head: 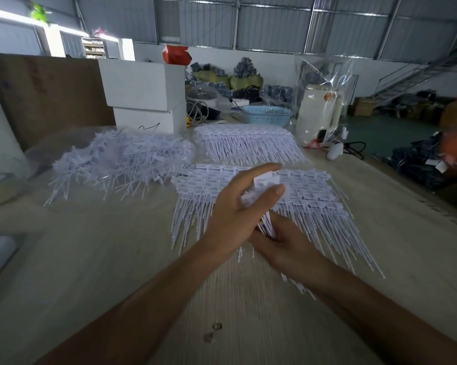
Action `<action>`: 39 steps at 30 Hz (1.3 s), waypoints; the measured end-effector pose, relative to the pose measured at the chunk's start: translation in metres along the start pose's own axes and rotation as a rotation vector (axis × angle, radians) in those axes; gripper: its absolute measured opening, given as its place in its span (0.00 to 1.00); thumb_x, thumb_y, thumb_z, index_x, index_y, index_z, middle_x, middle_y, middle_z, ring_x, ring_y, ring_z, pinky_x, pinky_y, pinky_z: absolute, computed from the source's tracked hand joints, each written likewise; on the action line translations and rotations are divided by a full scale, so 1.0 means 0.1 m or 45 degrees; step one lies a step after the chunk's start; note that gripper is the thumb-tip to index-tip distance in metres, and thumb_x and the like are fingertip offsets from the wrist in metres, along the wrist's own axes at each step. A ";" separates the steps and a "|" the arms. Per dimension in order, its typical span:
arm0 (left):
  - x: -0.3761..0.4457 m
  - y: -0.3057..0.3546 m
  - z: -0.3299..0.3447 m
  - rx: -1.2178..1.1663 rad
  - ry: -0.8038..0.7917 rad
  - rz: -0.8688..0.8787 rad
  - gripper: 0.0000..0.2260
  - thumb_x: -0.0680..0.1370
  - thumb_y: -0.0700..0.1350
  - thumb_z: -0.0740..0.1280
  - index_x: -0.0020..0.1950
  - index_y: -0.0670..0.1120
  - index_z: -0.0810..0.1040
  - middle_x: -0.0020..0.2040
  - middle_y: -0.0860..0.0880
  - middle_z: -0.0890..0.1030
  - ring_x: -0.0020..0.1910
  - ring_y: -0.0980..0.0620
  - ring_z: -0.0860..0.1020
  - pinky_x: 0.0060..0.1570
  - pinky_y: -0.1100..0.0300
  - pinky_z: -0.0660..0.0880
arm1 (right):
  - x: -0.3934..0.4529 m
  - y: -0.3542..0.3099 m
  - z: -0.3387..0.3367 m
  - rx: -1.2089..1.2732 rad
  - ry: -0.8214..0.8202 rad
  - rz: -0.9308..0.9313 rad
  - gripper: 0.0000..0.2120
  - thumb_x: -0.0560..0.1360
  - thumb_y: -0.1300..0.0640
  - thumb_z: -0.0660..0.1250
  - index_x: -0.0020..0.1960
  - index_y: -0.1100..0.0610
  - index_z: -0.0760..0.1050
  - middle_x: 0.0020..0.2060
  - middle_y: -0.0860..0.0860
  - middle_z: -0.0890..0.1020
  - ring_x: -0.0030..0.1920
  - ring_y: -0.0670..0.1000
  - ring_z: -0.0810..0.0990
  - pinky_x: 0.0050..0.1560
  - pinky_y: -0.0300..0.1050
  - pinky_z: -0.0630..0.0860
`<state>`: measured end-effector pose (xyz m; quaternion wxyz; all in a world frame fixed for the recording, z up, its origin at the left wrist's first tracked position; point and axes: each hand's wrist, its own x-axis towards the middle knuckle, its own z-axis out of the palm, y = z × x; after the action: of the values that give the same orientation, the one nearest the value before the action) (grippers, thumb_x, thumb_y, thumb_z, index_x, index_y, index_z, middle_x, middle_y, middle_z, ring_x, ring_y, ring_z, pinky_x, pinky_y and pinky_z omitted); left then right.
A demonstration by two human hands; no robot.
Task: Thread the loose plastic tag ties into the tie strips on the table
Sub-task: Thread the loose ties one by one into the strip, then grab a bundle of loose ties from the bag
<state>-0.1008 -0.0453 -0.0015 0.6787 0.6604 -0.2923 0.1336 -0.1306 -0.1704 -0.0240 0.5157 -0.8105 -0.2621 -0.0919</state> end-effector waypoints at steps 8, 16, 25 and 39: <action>0.01 0.01 0.05 0.122 0.269 0.118 0.01 0.75 0.42 0.73 0.45 0.47 0.83 0.38 0.53 0.82 0.37 0.56 0.80 0.39 0.64 0.75 | 0.02 -0.10 0.06 0.112 -0.010 0.035 0.24 0.83 0.64 0.60 0.37 0.37 0.72 0.25 0.40 0.70 0.24 0.40 0.66 0.30 0.31 0.63; 0.15 -0.03 -0.04 0.062 0.490 -0.032 0.04 0.75 0.38 0.73 0.41 0.45 0.82 0.36 0.50 0.83 0.34 0.62 0.78 0.36 0.73 0.71 | -0.03 -0.15 0.12 0.581 -0.084 0.330 0.16 0.83 0.63 0.62 0.38 0.53 0.77 0.28 0.50 0.68 0.27 0.48 0.65 0.28 0.41 0.64; 0.23 -0.21 -0.43 0.062 0.399 -0.310 0.07 0.79 0.53 0.68 0.49 0.51 0.83 0.39 0.57 0.83 0.39 0.60 0.82 0.36 0.65 0.79 | -0.07 -0.06 0.18 0.365 -0.012 0.458 0.16 0.85 0.54 0.56 0.47 0.61 0.77 0.23 0.49 0.64 0.23 0.48 0.60 0.23 0.38 0.59; 0.39 -0.62 -2.12 -0.502 1.274 -0.713 0.19 0.83 0.47 0.58 0.74 0.49 0.69 0.46 0.47 0.73 0.36 0.52 0.69 0.37 0.59 0.67 | 0.24 -0.05 0.33 0.046 -0.219 0.432 0.16 0.85 0.56 0.55 0.44 0.58 0.76 0.22 0.45 0.68 0.22 0.45 0.64 0.24 0.37 0.62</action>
<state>0.0124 0.1478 -0.0206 0.8527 0.4310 0.2278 0.1875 -0.1168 -0.1321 -0.0251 0.5138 -0.8386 -0.1663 0.0706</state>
